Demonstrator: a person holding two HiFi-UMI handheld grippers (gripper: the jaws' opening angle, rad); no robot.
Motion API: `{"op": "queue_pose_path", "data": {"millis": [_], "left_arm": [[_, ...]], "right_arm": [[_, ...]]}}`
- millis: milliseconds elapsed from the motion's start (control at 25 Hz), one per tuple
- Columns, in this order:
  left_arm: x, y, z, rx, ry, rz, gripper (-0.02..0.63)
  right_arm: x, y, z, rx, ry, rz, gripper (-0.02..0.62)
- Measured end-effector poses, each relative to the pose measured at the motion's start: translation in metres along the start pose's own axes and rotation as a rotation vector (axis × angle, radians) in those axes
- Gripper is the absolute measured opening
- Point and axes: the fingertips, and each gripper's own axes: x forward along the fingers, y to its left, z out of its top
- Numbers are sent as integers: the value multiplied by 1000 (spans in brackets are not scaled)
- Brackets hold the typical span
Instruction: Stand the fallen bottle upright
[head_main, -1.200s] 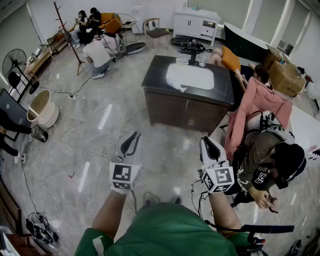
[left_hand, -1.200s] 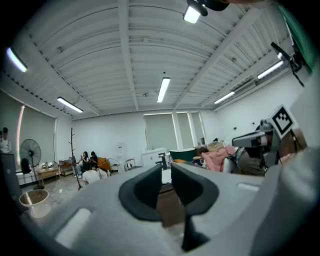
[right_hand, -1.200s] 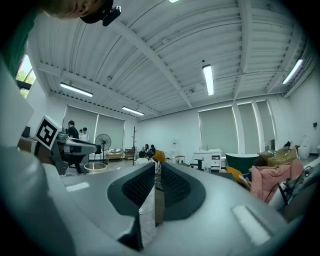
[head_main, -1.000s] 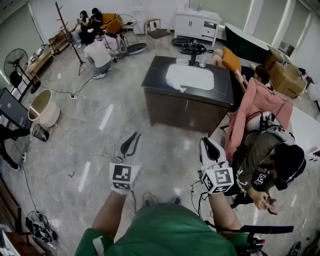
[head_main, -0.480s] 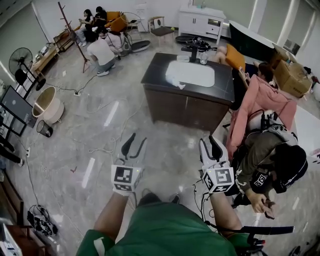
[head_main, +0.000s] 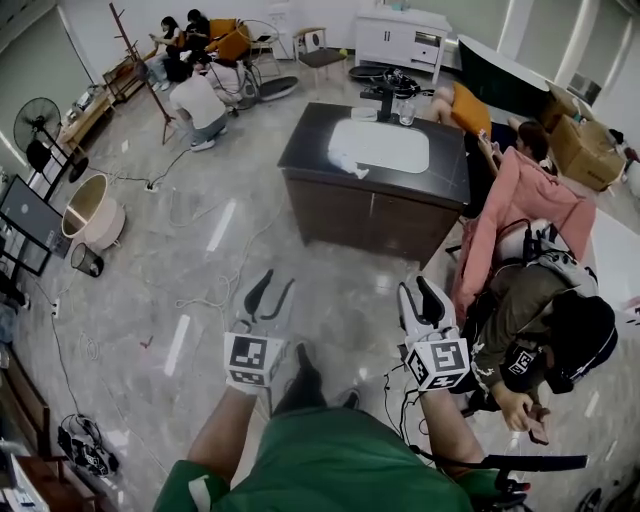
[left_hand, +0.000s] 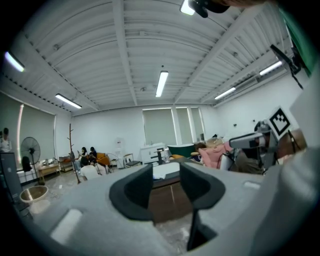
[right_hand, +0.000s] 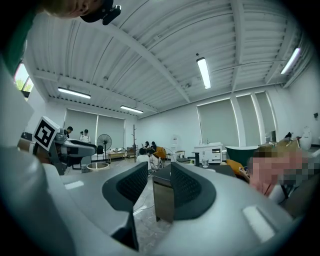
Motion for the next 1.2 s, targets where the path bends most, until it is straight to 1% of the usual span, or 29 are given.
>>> {"op": "queue_pose_path", "data": {"millis": [120,280,440,520,720,920,1080,1200], "left_arm": [[29,6,-1,-6,-9,-34,166],[65,36,-2,4,-17,-63,164],[110,71,-22,-53,11,-123,161],[132,90,-29,-55,13,-142,160],[180,149,-34,-63,-14,-152,152],[211,198,-42,-87,-20,-172,150],[228,224,-51,-85,-16,-183,149],[240,233,-56,-71,-10,-197,149]], "right_arm": [[18,-14,-1,-11,8,-28,128],[58,-23,4,-20,18,-59,127],[113,-25,4,-22,55,-84,127],[142,-25,6,-28,67,-96,127],[209,-22,19,-58,82,-135,127],[257,-19,25,-72,101,-182,127],[285,-15,21,-78,113,-195,127],[299,-13,18,-84,129,-195,127]]}}
